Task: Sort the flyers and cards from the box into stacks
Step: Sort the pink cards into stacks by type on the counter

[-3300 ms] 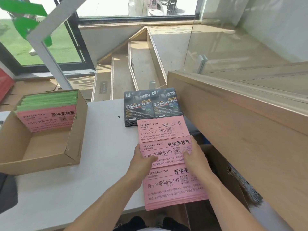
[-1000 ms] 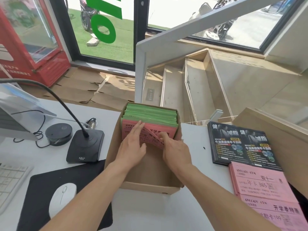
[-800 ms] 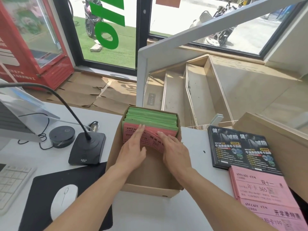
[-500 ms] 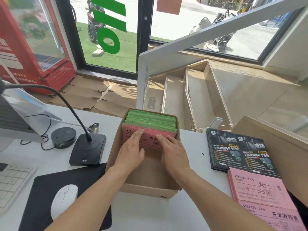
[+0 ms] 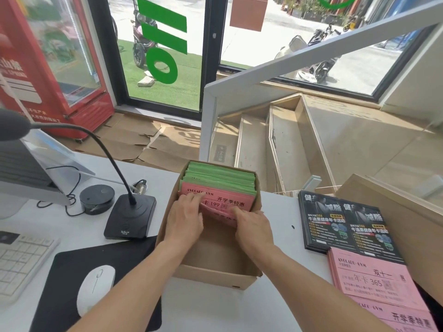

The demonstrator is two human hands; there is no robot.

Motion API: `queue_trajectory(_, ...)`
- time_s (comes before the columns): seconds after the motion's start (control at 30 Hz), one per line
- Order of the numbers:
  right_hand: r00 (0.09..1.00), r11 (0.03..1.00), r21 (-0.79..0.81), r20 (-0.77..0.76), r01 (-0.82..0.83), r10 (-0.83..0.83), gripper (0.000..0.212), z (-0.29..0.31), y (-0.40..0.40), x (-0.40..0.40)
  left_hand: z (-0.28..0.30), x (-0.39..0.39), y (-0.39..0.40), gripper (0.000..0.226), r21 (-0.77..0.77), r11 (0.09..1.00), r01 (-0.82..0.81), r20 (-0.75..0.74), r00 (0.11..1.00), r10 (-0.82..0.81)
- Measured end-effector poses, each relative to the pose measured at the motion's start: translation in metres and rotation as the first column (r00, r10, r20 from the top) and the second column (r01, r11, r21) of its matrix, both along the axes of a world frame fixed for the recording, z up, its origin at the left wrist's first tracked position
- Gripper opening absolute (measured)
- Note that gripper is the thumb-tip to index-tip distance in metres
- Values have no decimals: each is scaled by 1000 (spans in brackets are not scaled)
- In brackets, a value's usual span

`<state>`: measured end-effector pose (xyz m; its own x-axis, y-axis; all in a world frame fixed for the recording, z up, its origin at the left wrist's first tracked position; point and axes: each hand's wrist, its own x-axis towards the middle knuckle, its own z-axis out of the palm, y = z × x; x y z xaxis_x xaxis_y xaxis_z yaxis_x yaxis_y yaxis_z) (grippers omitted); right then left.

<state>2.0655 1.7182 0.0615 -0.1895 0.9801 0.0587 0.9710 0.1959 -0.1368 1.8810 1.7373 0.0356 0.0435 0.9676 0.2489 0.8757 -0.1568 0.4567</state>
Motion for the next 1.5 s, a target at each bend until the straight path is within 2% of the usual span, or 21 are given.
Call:
queue_trajectory(0.07, 985, 998, 44, -169, 46, -38, 47, 11, -5, -1, 6, -3, 0, 54, 60, 997, -41, -65, 997, 45)
queue_trajectory(0.1, 943, 993, 64, -324, 95, -69, 49, 16, -10, -2, 11, -5, -2, 55, 102, 993, -61, -87, 994, 70)
queue_trajectory(0.17, 795, 973, 116, -600, 201, -93, 39, 23, -19, 5, 24, -11, -7, 57, 207, 977, -58, -57, 996, 71)
queue_trajectory(0.2, 724, 961, 143, -686, 238, -78, 44, 28, -23, 11, 30, -13, -11, 55, 258, 966, -21, -19, 999, 27)
queue_trajectory(0.27, 649, 946, 182, -760, 270, -39, 52, 39, -31, 33, 44, -13, -24, 40, 328, 939, 100, 84, 987, -134)
queue_trajectory(0.33, 638, 943, 219, -770, 252, 8, 53, 59, -44, 57, 61, -5, -42, 23, 305, 928, 216, 243, 924, -295)
queue_trajectory(0.43, 636, 957, 200, -771, 212, 21, 55, 80, -72, 95, 81, 21, -72, 18, 280, 917, 283, 401, 834, -380)
queue_trajectory(0.53, 595, 979, 80, -803, 189, -49, 60, 78, -101, 126, 84, 50, -100, 21, 207, 928, 309, 523, 767, -372)
queue_trajectory(0.7, 624, 983, -47, -767, 176, -148, 65, 50, -151, 166, 57, 84, -147, 26, -25, 933, 359, 674, 695, -249)
queue_trajectory(0.77, 655, 983, -109, -734, 147, -179, 65, 34, -167, 180, 43, 93, -169, 31, -121, 932, 341, 706, 690, -161)
queue_trajectory(0.87, 690, 979, -174, -696, 104, -198, 64, 15, -186, 192, 22, 102, -199, 25, -290, 914, 284, 716, 698, 11)
queue_trajectory(0.97, 712, 973, -228, -676, 41, -189, 65, -3, -200, 198, 6, 109, -220, 26, -378, 901, 214, 691, 713, 121)
queue_trajectory(1.13, 705, 960, -280, -679, 11, -206, 58, -27, -217, 205, -5, 117, -242, 32, -422, 899, 119, 662, 718, 215)
queue_trajectory(1.27, 727, 917, -399, -633, -12, -266, 58, -33, -220, 205, -8, 122, -250, 43, -407, 912, 39, 621, 745, 246)
queue_trajectory(1.37, 689, 925, -381, -671, -2, -275, 56, -28, -224, 201, -9, 130, -256, 40, -428, 903, -30, 635, 701, 325)
queue_trajectory(1.5, 551, 939, -338, -773, 62, -315, 60, -3, -235, 222, 10, 155, -262, 48, -407, 913, -36, 689, 644, 333)
